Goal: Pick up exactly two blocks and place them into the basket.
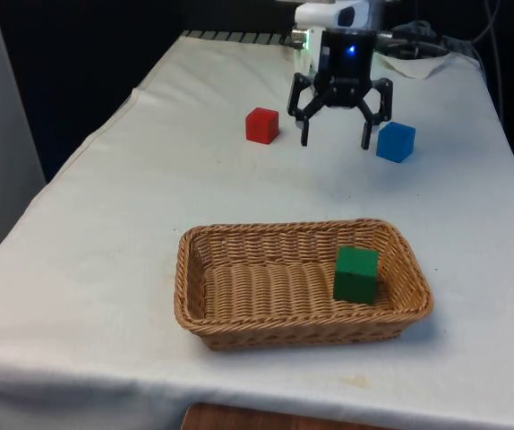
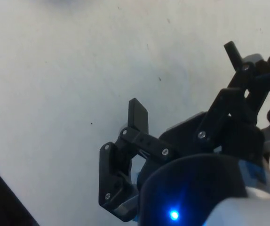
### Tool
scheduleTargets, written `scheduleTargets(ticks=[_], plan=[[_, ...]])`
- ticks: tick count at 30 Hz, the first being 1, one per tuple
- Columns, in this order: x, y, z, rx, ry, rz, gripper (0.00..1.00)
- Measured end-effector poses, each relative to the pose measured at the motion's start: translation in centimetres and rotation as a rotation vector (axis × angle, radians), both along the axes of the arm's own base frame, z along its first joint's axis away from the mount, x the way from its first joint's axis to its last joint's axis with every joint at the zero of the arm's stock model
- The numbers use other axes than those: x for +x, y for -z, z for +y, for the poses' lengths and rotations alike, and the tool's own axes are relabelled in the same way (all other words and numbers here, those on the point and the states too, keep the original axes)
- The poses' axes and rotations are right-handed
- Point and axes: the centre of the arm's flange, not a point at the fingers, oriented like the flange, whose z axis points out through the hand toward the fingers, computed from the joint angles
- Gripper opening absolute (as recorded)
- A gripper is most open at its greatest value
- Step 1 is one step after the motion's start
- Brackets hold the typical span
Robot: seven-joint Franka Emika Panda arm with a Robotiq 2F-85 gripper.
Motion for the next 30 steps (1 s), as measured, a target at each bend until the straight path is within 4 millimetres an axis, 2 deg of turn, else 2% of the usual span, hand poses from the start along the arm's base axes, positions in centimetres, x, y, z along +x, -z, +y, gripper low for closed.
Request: scheduleTargets(ticks=[8, 30], plan=[[-1.1, -0.4, -0.7, 0.010, -0.002, -0.012, 1.00], [-4.2, -2.7, -0.7, 0.127, -0.032, -0.060, 1.00]])
